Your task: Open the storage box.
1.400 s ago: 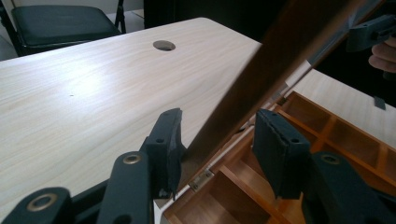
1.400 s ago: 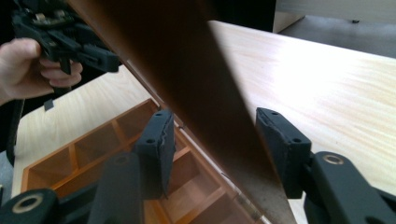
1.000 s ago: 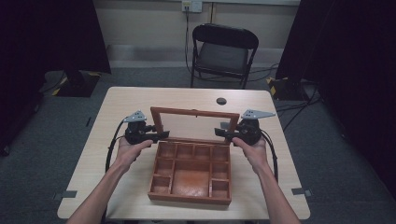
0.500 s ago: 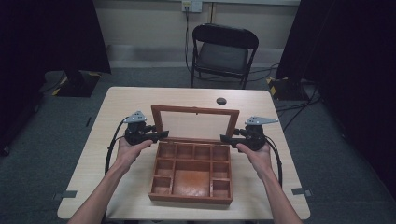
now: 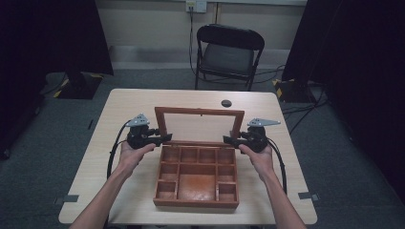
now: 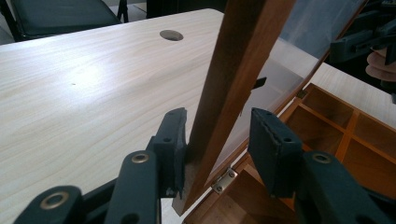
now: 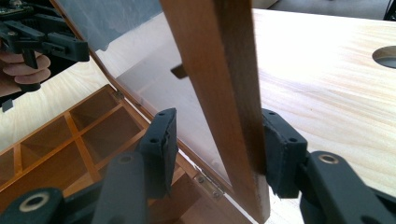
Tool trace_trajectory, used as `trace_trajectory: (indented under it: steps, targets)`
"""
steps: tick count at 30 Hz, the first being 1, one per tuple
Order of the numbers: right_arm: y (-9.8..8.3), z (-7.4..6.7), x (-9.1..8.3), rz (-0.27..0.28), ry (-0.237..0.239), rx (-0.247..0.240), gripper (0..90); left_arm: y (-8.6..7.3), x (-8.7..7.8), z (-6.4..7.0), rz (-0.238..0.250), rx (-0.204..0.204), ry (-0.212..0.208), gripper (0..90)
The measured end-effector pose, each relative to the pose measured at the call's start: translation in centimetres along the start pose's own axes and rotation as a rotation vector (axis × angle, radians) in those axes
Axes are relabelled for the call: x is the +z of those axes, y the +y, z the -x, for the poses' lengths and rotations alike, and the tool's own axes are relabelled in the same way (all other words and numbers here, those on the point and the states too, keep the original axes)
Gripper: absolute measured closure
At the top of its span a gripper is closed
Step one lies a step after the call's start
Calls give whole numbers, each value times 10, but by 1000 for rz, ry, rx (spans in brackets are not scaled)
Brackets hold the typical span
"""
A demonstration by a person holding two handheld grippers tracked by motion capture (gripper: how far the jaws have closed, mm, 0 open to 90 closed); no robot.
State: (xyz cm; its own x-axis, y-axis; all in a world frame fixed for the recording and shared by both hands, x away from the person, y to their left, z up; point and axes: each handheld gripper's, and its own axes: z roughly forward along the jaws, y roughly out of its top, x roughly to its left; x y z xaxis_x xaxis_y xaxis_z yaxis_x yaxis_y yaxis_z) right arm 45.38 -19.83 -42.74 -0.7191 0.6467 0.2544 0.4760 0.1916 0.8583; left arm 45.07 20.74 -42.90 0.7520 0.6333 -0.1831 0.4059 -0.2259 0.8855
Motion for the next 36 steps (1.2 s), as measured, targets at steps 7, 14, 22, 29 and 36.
trace_trajectory:
  steps: [7, 14, 22, 29, 36]
  targets:
    - [0, 3, 2, 2, 0, -4, 524, -4, 2, -5, 12, -30, -18, 582]
    - [0, 5, 5, 17, -6, 8, 528, -10, 9, -8, -5, -36, -3, 592]
    - [0, 7, 7, 24, -12, 8, 531, -10, 10, -10, -9, -37, -2, 602]
    - [0, 8, 10, 34, -23, 17, 525, -9, 10, -10, -28, -39, 3, 607]
    - [-1, 10, 14, 44, -37, 29, 524, -10, 12, -13, -16, -68, 4, 617]
